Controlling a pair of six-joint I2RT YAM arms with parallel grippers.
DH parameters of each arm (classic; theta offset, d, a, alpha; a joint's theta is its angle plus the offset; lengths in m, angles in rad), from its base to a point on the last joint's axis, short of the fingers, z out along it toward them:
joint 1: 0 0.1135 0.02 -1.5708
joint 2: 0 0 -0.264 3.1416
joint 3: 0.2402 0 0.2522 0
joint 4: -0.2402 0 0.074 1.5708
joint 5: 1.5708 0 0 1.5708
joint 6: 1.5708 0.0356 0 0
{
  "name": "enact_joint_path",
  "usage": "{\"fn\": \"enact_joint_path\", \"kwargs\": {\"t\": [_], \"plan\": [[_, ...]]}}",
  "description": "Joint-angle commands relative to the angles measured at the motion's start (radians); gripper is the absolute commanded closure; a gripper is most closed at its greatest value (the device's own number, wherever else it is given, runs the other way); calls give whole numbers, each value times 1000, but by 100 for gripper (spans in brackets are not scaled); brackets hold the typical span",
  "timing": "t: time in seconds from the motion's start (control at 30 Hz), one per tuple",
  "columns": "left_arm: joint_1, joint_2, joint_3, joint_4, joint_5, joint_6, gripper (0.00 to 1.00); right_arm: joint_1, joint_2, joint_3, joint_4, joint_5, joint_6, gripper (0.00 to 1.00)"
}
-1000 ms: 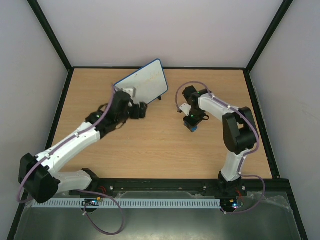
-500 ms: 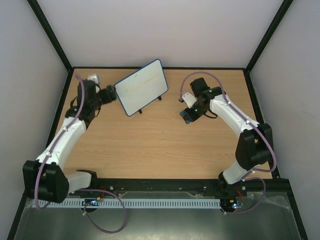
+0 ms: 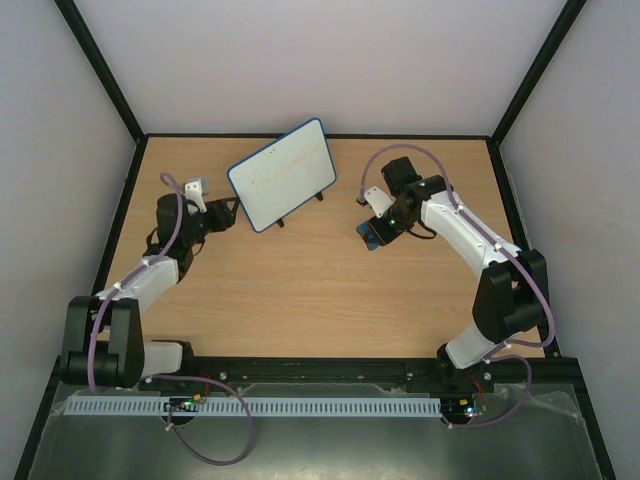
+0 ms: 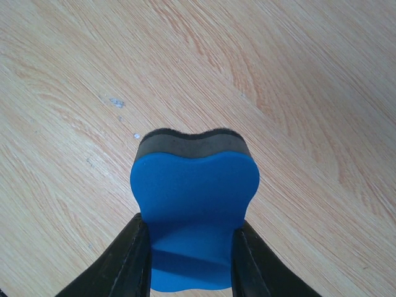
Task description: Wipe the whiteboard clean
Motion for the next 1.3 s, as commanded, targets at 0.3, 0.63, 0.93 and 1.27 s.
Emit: {"fn": "enact_joint_path", "kwargs": {"t": [0.3,0.63,0.93,1.27], "plan": [[6,246,-98,530,128,-15,55,-2,-54,-49,-17,12,-15,97],[6,463,-82,839,260,-97,86,-2,-34,-55,-10,16,-10,97],[-5,540,-121,1045,307,-197,97,-2,-9,-40,-9,18,-12,97],[-130,448,-201,886,298,11,97,-2,11,-23,9,17,-28,97]]}}
